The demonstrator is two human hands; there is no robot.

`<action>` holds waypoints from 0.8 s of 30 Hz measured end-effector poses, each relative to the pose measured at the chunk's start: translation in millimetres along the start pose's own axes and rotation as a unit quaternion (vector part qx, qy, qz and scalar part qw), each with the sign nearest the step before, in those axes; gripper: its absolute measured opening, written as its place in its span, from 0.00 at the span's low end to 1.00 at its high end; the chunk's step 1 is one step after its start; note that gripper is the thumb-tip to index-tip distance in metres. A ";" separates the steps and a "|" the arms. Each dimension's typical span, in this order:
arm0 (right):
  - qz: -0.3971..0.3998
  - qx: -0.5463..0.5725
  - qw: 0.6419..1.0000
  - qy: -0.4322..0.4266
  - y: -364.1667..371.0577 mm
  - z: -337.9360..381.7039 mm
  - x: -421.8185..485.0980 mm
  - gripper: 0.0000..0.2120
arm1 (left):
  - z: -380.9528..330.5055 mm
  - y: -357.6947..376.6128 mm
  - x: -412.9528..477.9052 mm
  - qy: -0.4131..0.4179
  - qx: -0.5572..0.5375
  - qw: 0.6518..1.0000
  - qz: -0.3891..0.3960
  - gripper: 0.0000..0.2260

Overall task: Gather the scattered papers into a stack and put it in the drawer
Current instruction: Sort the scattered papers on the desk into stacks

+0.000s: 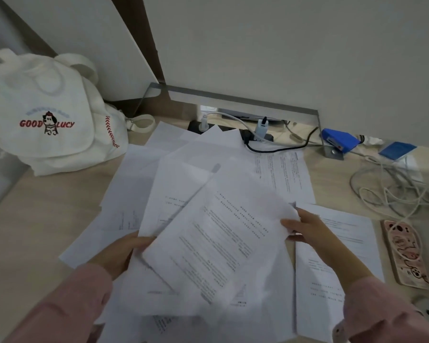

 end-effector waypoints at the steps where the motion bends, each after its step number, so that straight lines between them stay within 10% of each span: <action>1: 0.007 -0.021 1.000 -0.011 5.4 9.0 2.1 0.09 | 0.8 0.3 0.9 -0.012 -0.008 1.000 0.000 0.14; 15: -0.057 -0.206 0.976 -0.045 67.6 32.0 30.2 0.16 | 1.4 28.4 2.9 0.069 0.194 0.979 -0.009 0.18; 20: -0.087 -0.446 0.787 -0.419 100.5 114.3 -11.3 0.35 | -43.8 36.6 -7.1 0.151 0.384 0.911 0.003 0.11; 24: -0.041 -0.531 0.672 -0.514 131.6 138.4 -20.6 0.18 | -81.7 55.7 -21.0 0.218 0.493 0.842 0.005 0.10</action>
Point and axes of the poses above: each hand's wrist, its own x-axis towards the middle knuckle, its own y-axis out of the palm, z = x × y, the point moved 6 cm from there along x, towards the middle knuckle, and after that the axes turned 5 degrees about -x, right-handed, at the moved point
